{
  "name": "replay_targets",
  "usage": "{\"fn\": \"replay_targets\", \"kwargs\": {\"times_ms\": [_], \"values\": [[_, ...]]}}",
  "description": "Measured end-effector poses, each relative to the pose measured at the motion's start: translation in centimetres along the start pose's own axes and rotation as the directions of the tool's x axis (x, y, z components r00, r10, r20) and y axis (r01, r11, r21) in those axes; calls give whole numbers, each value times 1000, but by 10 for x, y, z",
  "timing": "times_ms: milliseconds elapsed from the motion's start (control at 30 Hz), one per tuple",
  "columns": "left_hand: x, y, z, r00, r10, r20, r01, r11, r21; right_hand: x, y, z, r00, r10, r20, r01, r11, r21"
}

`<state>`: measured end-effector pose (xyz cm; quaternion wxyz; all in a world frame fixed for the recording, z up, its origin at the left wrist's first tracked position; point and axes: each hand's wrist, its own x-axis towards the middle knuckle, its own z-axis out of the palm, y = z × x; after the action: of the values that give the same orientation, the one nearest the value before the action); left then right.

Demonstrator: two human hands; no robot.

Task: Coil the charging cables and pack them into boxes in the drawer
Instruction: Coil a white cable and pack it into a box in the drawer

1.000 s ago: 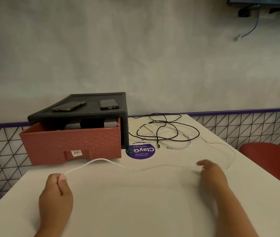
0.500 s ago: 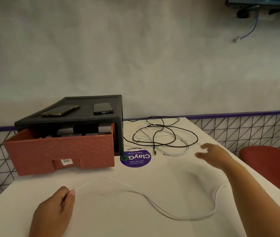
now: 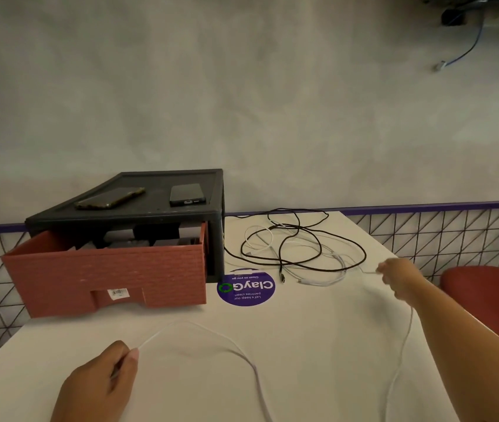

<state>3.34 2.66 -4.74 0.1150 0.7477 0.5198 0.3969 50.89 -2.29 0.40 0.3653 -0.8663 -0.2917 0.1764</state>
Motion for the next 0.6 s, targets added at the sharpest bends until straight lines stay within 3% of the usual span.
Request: {"fn": "replay_targets", "kwargs": {"times_ms": [67,133,267,367,467,533,600], "values": [[0,1,-1,1000,-12,2,12,1000,-14,-4,-21,-12,998,-3,-64,7,998,55],[-1,3,-1,1000,-23,1,23,1000,-17,-14,-44,-23,999,20,-32,-18,998,62],[-2,1,-1,1000,-20,-9,20,1000,6,-29,-65,-41,979,166,122,-145,976,-164],[-2,0,-2,999,-43,11,42,999,28,-35,-78,-53,998,57,23,-47,952,-302],[-2,-1,-3,999,-26,47,24,999,37,-46,-99,-61,989,-85,-118,2,819,-574],[-2,0,-3,998,-19,65,17,999,30,-47,-110,-68,964,-177,-197,38,829,-557],[-3,1,-4,998,-18,67,16,1000,19,-42,-118,-73,911,-282,-300,162,915,-370]]}}
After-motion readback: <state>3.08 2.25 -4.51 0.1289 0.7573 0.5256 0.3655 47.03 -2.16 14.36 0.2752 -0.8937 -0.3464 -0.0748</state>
